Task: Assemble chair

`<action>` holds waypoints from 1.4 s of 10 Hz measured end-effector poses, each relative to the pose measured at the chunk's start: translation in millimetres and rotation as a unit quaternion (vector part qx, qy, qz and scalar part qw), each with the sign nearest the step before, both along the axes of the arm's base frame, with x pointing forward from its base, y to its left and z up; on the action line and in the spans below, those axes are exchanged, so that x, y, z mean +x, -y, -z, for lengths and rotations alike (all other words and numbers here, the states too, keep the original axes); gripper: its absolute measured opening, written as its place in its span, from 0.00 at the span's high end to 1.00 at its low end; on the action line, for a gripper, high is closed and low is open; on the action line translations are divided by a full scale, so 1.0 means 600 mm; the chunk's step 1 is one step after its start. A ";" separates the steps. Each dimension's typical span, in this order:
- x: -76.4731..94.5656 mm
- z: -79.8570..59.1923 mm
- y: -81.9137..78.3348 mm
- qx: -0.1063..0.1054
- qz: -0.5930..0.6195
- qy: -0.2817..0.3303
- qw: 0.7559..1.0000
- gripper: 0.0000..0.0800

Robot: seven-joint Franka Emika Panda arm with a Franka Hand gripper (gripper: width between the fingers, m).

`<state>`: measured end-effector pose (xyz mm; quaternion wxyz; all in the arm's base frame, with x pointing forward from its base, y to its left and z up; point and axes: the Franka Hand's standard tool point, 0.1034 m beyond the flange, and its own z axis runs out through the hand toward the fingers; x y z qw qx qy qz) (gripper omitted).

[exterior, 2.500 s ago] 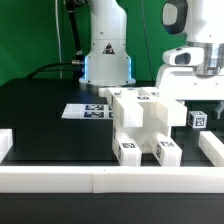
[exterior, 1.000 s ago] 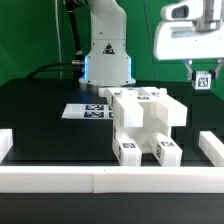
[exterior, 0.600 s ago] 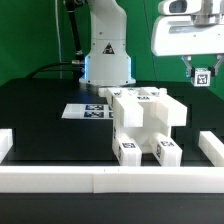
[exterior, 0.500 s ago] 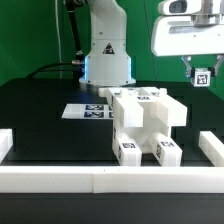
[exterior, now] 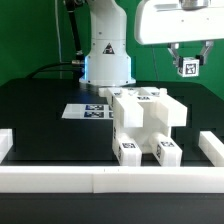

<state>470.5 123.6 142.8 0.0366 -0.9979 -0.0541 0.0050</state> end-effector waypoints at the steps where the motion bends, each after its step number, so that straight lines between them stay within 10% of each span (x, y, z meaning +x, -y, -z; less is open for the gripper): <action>1: 0.000 0.001 0.000 0.000 0.000 0.000 1.000 0.64; 3: 0.000 0.002 0.003 0.000 -0.004 -0.001 1.000 0.64; 7: 0.091 -0.004 0.055 -0.006 -0.053 0.009 0.999 0.64; 14: 0.098 0.000 0.085 -0.009 -0.069 0.013 0.998 0.64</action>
Offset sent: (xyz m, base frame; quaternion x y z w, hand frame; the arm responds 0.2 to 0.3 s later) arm 0.0453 -0.0261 -0.0033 0.0198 0.0204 -0.0778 0.9966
